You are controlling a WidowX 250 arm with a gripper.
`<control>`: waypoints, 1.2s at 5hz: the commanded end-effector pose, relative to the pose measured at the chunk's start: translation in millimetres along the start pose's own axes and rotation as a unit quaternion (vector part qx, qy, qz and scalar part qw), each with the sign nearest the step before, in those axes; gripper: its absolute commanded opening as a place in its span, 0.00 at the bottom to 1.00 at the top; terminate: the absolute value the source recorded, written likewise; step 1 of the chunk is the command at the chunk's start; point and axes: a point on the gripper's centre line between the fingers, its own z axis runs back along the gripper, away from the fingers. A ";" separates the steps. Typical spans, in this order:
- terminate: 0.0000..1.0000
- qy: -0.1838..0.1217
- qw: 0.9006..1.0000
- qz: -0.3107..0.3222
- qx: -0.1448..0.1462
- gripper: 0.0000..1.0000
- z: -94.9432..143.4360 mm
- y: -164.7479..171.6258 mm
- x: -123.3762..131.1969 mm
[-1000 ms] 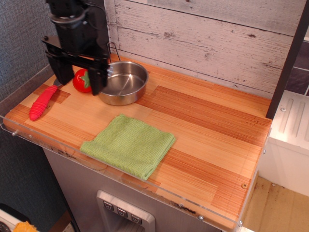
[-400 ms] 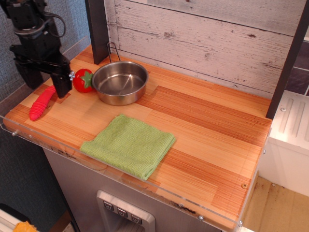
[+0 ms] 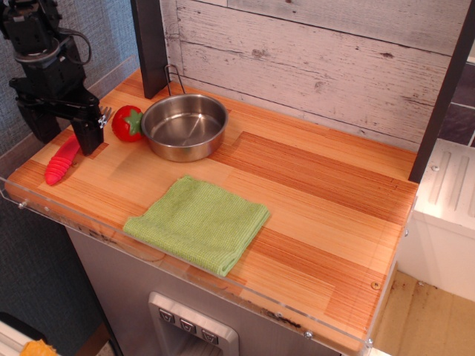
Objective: PICK UP THE SPOON AND PUT ANOTHER SIDE OF THE TABLE
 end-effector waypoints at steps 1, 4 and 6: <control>0.00 0.004 1.000 0.010 0.016 1.00 -8.0 7.2 2.6; 0.00 0.027 0.999 0.002 0.027 0.00 -28.9 -3.1 2.3; 0.00 0.030 0.999 0.005 0.038 0.00 -20.7 -1.9 0.6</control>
